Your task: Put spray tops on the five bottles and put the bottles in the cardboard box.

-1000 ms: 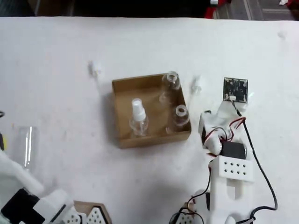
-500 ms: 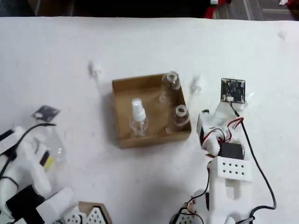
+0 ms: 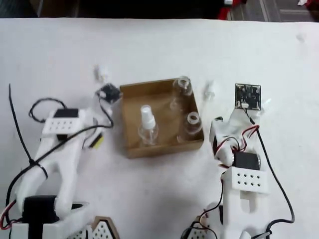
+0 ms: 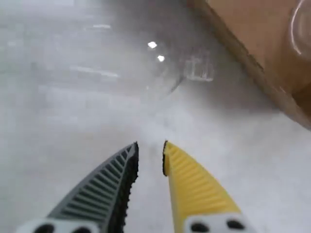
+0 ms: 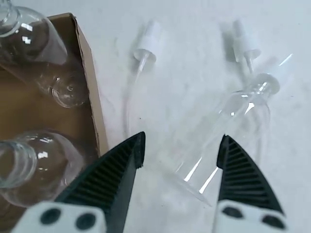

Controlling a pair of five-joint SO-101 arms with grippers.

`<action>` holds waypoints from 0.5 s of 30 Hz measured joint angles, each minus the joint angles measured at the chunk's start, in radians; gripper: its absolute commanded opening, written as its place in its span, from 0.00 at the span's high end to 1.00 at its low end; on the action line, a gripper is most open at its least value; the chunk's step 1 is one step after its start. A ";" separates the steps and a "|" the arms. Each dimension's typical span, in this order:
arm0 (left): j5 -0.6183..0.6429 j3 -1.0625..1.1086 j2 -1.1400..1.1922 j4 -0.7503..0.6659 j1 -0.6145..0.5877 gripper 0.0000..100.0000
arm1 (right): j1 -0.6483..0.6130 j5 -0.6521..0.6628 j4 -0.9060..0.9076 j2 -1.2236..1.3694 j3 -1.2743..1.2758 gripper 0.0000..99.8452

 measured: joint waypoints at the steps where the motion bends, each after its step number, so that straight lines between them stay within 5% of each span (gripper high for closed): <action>1: 0.003 -0.043 0.000 0.029 0.002 0.91 | 0.000 0.000 0.000 0.000 0.000 0.79; 8: -0.043 -0.419 0.000 0.287 0.006 0.89 | 0.000 0.000 0.000 0.000 0.000 0.79; 15: -0.327 -0.436 0.000 0.118 0.006 0.80 | 0.000 0.000 0.000 0.000 0.000 0.79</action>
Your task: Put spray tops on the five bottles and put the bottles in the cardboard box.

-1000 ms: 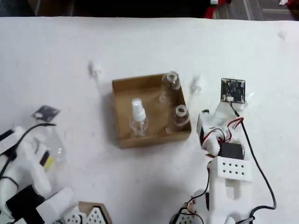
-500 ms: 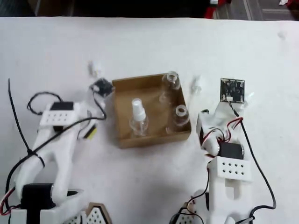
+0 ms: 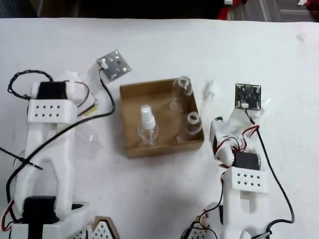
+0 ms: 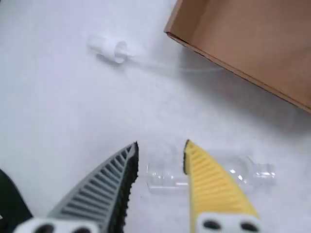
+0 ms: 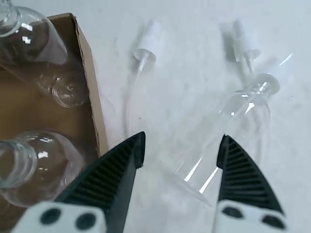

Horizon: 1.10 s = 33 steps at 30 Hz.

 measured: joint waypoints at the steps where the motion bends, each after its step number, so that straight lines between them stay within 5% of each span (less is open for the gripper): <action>1: -0.011 0.040 0.000 -0.061 -0.012 0.80 | 0.000 0.000 0.000 0.000 0.000 0.79; 6: -0.071 0.258 0.000 -0.368 -0.164 0.80 | 0.000 0.000 0.000 0.000 0.000 0.79; 12: -0.336 0.284 -0.172 -0.198 -0.318 0.73 | 0.000 0.000 -0.002 0.000 0.000 0.79; 19: -0.580 0.301 -0.394 0.043 -0.118 0.72 | 0.000 0.000 -0.018 0.000 0.000 0.79; 24: -0.652 0.385 -0.384 0.040 0.025 0.72 | 0.000 0.000 -0.018 0.000 0.000 0.79; 33: -0.706 0.522 -0.275 -0.153 0.110 0.73 | 0.003 0.057 -0.025 0.000 0.006 0.79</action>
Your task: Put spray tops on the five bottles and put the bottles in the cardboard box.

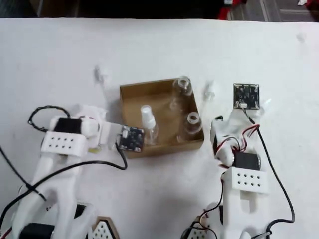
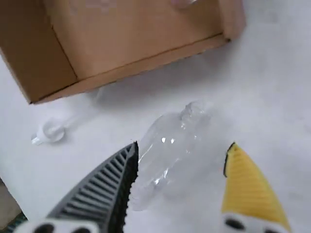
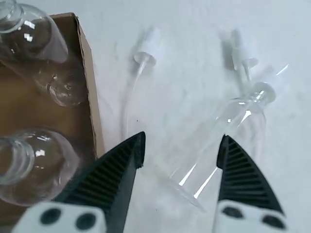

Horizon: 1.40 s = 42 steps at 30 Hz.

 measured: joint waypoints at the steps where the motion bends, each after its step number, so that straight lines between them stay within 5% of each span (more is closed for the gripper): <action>1: -0.015 0.003 0.008 -0.006 0.014 0.73 | -0.003 0.011 0.000 0.000 0.000 0.79; 27: -0.169 0.003 0.322 -0.204 0.015 0.73 | -0.003 0.035 0.000 0.000 0.000 0.79; 33: -0.169 0.003 0.334 -0.207 0.017 0.87 | -0.003 0.035 -0.015 0.000 0.002 0.79; 42: -0.175 0.003 0.334 -0.207 0.017 0.87 | -0.003 0.035 -0.018 0.000 0.003 0.79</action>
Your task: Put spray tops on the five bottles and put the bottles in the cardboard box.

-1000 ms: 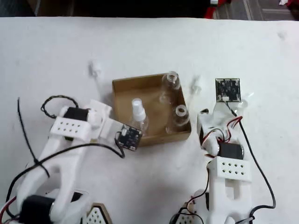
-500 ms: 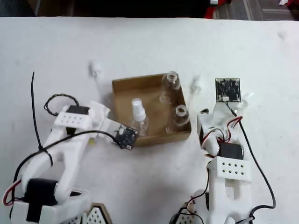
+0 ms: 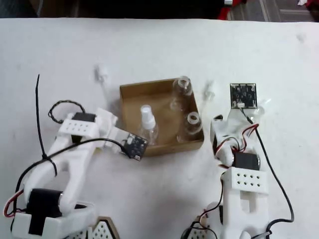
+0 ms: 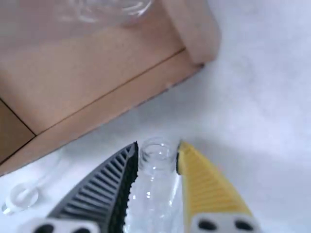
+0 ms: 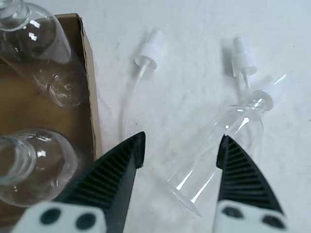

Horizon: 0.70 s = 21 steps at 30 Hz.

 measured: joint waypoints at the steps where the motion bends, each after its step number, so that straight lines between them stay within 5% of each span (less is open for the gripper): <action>1: 0.000 0.000 0.000 0.000 0.000 0.88 | 0.000 0.000 0.000 0.000 0.000 0.79; 11: 0.003 0.000 -0.040 0.025 0.000 0.97 | 0.000 0.000 0.000 0.000 0.000 0.79; 21: 0.176 0.000 -0.531 0.187 0.000 0.97 | 0.000 0.000 0.000 0.000 0.000 0.79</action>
